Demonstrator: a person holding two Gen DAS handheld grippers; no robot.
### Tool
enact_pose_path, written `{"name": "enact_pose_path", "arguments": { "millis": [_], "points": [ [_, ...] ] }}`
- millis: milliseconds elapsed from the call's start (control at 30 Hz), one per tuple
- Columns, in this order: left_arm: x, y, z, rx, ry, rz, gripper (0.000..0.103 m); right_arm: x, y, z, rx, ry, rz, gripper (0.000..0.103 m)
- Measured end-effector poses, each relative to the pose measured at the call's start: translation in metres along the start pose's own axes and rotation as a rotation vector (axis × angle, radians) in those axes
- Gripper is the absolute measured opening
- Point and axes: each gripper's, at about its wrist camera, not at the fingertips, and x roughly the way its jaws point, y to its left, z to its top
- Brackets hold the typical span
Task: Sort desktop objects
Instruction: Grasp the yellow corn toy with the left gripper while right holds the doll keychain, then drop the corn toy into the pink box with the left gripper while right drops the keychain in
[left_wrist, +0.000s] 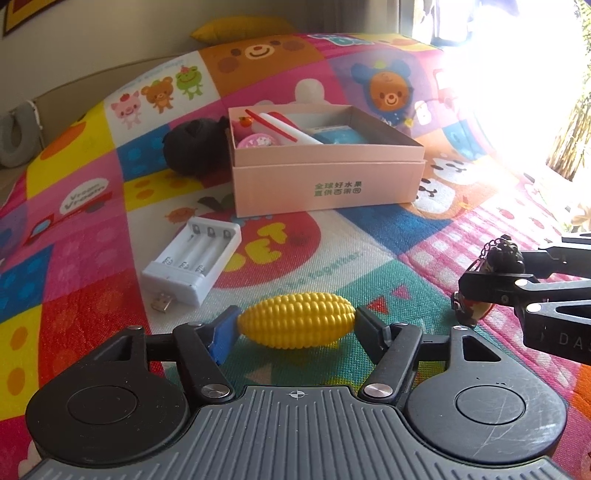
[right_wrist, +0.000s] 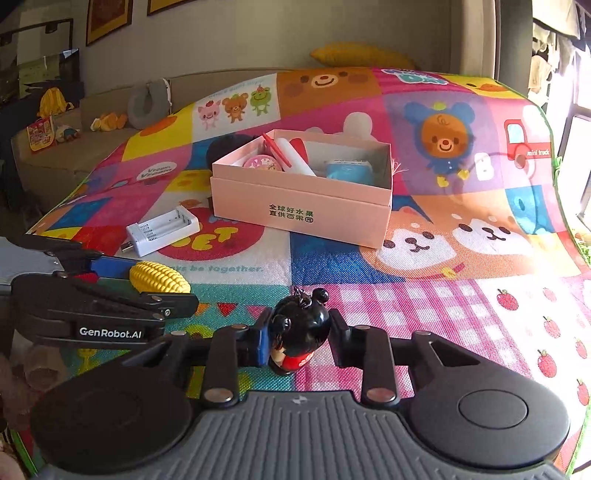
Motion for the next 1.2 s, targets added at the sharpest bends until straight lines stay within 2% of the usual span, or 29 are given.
{"name": "enact_pose_path", "arguments": {
  "millis": [267, 467, 600, 700, 767, 900, 967, 1033, 1100, 1200],
  "points": [
    [-0.027, -0.002, -0.001, 0.03, -0.048, -0.009, 0.072, -0.022, 0.008, 0.009, -0.007, -0.009, -0.039, 0.03],
    [-0.061, -0.009, 0.026, 0.094, -0.176, -0.015, 0.072, -0.059, 0.009, 0.03, -0.055, -0.098, -0.074, 0.03],
    [-0.072, -0.017, 0.064, 0.157, -0.298, -0.01, 0.072, -0.089, -0.017, 0.075, 0.004, -0.179, -0.041, 0.03],
    [-0.059, -0.021, 0.093, 0.193, -0.354, -0.006, 0.072, -0.093, -0.035, 0.116, 0.048, -0.221, -0.017, 0.03],
    [-0.042, -0.021, 0.112, 0.203, -0.371, -0.002, 0.072, -0.083, -0.045, 0.142, 0.071, -0.225, -0.012, 0.03],
    [0.007, -0.013, 0.144, 0.169, -0.367, -0.014, 0.073, -0.034, -0.063, 0.191, 0.134, -0.175, 0.006, 0.03],
    [0.031, -0.006, 0.152, 0.157, -0.318, -0.037, 0.082, -0.004, -0.071, 0.207, 0.17, -0.141, 0.032, 0.03],
    [0.037, 0.007, 0.147, 0.138, -0.292, -0.043, 0.092, 0.029, -0.078, 0.215, 0.217, -0.093, 0.053, 0.044],
    [0.031, 0.022, 0.13, 0.14, -0.293, -0.043, 0.097, 0.049, -0.085, 0.213, 0.248, -0.061, 0.033, 0.045],
    [0.026, 0.041, 0.102, 0.129, -0.223, -0.058, 0.097, 0.064, -0.093, 0.203, 0.24, -0.052, -0.008, 0.051]
  ]
}}
